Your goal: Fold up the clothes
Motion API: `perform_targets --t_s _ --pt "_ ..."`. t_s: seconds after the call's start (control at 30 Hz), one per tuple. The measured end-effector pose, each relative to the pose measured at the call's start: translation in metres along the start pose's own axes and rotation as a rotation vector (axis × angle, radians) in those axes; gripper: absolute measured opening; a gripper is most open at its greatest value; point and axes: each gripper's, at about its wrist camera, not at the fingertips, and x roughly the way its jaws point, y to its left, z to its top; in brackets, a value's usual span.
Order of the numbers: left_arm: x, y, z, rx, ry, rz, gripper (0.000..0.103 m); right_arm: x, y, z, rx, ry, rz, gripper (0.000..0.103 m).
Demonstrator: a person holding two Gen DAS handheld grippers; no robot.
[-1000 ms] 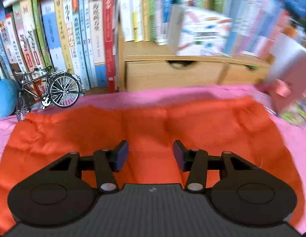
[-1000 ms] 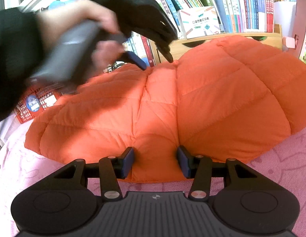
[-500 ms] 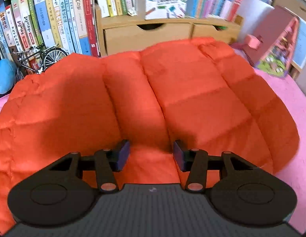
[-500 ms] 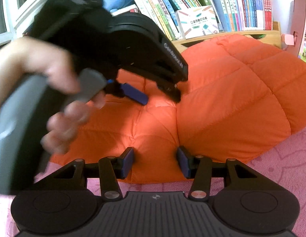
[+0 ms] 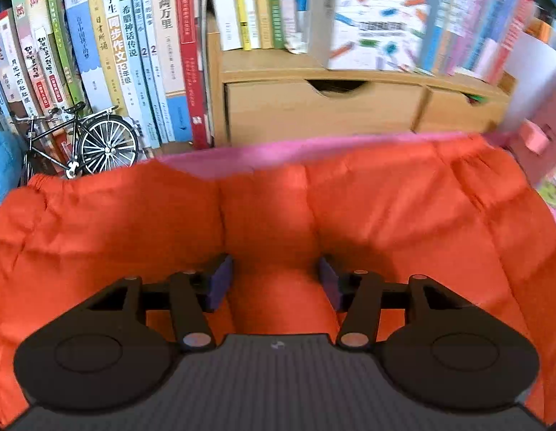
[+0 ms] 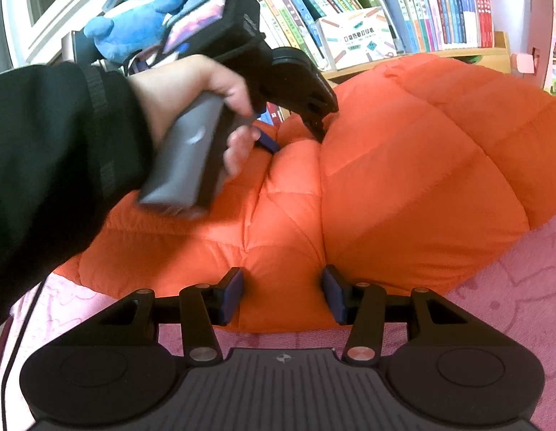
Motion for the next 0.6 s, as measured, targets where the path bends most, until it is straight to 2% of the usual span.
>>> perform_targets --t_s 0.17,0.3,0.33,0.37,0.47,0.53,0.6 --pt "0.025 -0.003 0.015 0.017 -0.004 0.031 0.054 0.011 -0.009 0.010 0.009 0.000 0.007 0.050" --pt "0.037 -0.001 0.023 -0.035 -0.002 0.052 0.056 0.010 -0.010 0.010 0.010 0.000 0.009 0.050" --pt "0.034 -0.004 0.024 -0.031 0.003 0.065 0.056 0.009 -0.011 0.010 0.014 -0.002 0.015 0.054" --pt "0.027 -0.007 0.022 -0.016 -0.001 0.072 0.055 0.007 -0.015 0.010 0.034 -0.011 0.046 0.060" --pt "-0.008 -0.015 0.005 0.006 -0.045 0.051 0.053 -0.008 -0.033 0.009 0.117 -0.040 0.129 0.063" --pt "-0.038 -0.019 -0.020 0.006 -0.107 0.004 0.053 -0.022 -0.051 0.009 0.168 -0.084 0.102 0.065" --pt "-0.066 -0.024 -0.053 0.016 -0.187 -0.010 0.053 -0.035 -0.069 0.009 0.218 -0.129 0.074 0.067"
